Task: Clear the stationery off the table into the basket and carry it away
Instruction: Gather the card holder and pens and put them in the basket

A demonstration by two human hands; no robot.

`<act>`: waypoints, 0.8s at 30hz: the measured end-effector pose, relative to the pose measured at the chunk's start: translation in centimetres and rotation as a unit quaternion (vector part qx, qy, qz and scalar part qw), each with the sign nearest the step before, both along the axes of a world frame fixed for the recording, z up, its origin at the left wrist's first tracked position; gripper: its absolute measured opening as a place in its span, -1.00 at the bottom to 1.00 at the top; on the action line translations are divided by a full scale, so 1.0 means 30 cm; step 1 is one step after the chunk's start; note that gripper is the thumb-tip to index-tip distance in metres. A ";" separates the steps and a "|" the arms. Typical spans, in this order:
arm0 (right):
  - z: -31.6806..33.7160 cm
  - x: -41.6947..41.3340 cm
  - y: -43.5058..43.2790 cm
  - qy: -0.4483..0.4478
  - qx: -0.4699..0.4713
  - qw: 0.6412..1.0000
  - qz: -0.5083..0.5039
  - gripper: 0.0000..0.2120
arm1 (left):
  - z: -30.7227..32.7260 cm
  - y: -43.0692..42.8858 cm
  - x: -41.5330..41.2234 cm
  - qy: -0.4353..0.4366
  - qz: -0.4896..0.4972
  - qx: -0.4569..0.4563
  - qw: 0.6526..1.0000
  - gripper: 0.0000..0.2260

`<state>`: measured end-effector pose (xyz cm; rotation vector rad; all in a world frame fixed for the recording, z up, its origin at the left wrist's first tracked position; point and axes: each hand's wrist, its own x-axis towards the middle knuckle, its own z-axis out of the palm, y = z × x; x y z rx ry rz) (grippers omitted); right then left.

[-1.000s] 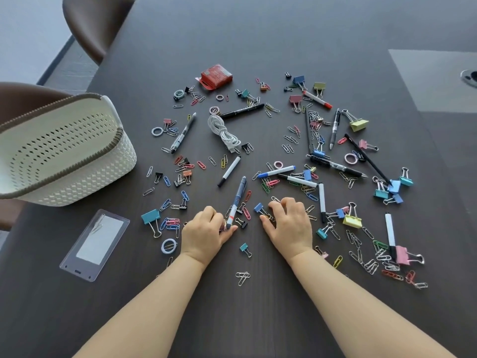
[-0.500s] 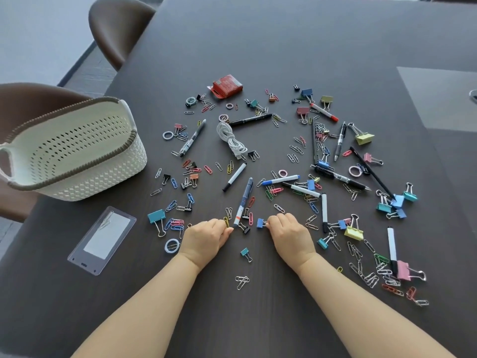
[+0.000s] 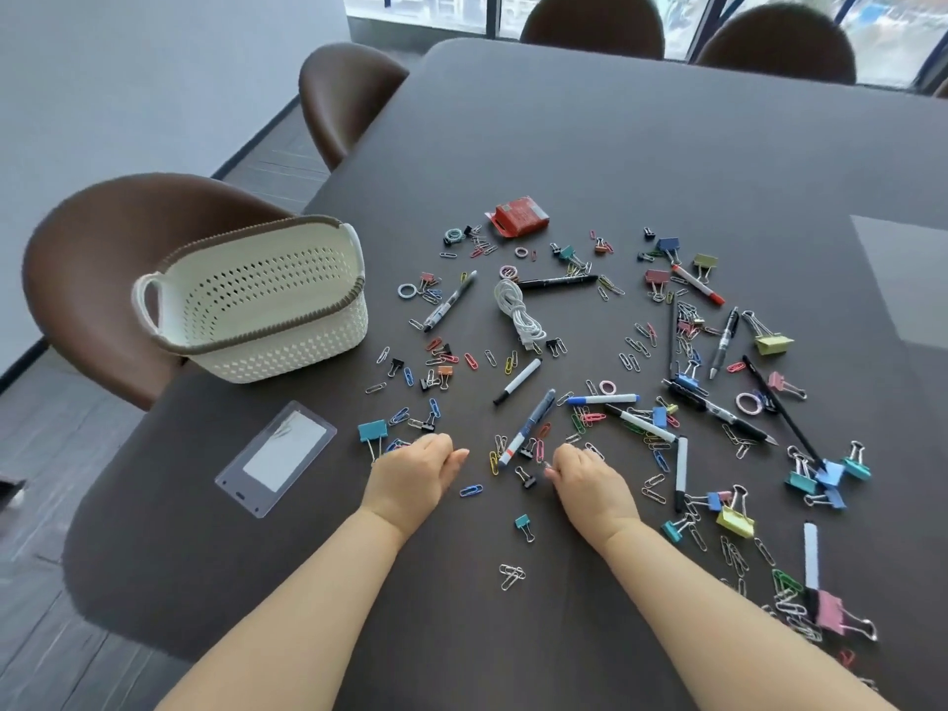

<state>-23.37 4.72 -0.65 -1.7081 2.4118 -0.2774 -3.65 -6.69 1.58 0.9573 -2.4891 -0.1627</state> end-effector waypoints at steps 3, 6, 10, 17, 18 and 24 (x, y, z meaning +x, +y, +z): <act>0.087 0.040 -0.062 -0.081 -0.075 0.993 -0.030 -0.83 | 0.066 -0.062 0.038 0.015 0.003 0.006 1.000 -0.46; 0.226 0.121 -0.197 -0.126 -0.165 0.978 -0.022 -0.85 | 0.143 -0.163 0.085 0.058 0.014 0.021 0.998 -0.49; 0.404 0.254 -0.427 -0.148 -0.227 0.963 0.014 -0.86 | 0.284 -0.374 0.210 0.100 0.035 -0.002 0.994 -0.45; 0.500 0.421 -0.694 -0.141 -0.275 0.951 0.016 -0.86 | 0.394 -0.796 0.354 0.067 0.077 0.000 0.995 -0.70; 0.503 0.433 -0.714 -0.137 -0.278 0.951 0.013 -0.86 | 0.386 -0.827 0.353 0.043 0.074 0.032 0.996 -0.74; 0.523 0.494 -0.821 -0.128 -0.258 0.957 0.022 -0.83 | 0.349 -0.908 0.361 -0.172 0.030 0.127 0.976 -0.47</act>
